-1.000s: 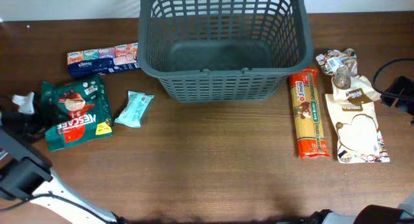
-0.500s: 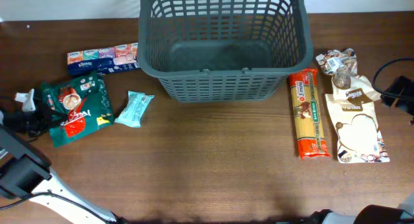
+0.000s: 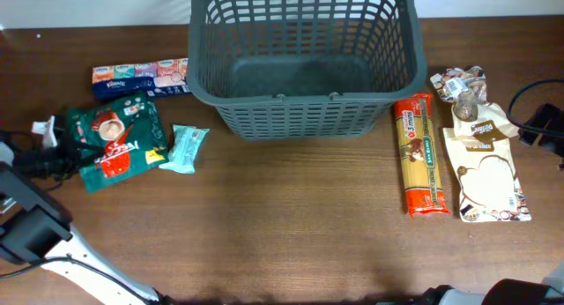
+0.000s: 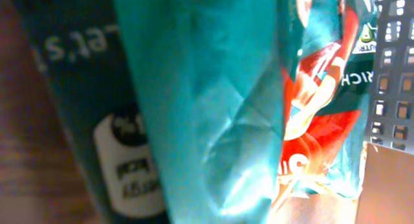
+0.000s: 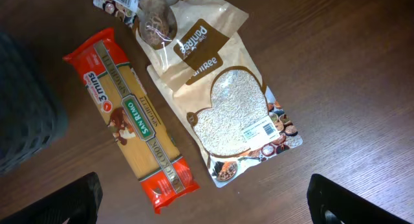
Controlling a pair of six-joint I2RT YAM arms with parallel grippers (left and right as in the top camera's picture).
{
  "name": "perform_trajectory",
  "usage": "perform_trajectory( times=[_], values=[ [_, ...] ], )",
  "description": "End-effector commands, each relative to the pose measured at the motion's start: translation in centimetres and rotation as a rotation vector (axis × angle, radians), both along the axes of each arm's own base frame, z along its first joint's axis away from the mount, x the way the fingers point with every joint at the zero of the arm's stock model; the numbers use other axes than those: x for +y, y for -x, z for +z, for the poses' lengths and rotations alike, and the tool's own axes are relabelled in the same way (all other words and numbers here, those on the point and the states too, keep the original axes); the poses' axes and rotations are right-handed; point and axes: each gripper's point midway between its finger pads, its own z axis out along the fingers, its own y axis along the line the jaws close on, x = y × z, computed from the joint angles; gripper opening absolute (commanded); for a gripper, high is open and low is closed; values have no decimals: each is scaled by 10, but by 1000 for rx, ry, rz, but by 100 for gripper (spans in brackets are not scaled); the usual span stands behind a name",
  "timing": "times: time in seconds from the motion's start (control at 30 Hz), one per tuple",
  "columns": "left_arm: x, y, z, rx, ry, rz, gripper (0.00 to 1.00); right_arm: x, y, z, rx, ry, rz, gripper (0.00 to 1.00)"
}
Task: Pack container
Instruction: 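Lift the Nescafé bag with the left gripper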
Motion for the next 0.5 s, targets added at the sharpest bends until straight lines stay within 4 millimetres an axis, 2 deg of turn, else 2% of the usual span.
perform_trajectory(
  times=[0.0,0.2,0.47],
  values=[
    [-9,-15,53,-154,-28,-30,2,0,1,4,-15,0,-4,99],
    [-8,-16,119,-274,-156,-38,2,0,1,4,-15,0,-4,99],
    [-18,-5,215,-421,-298,0,2,0,1,4,-15,0,-4,99]
  ],
)
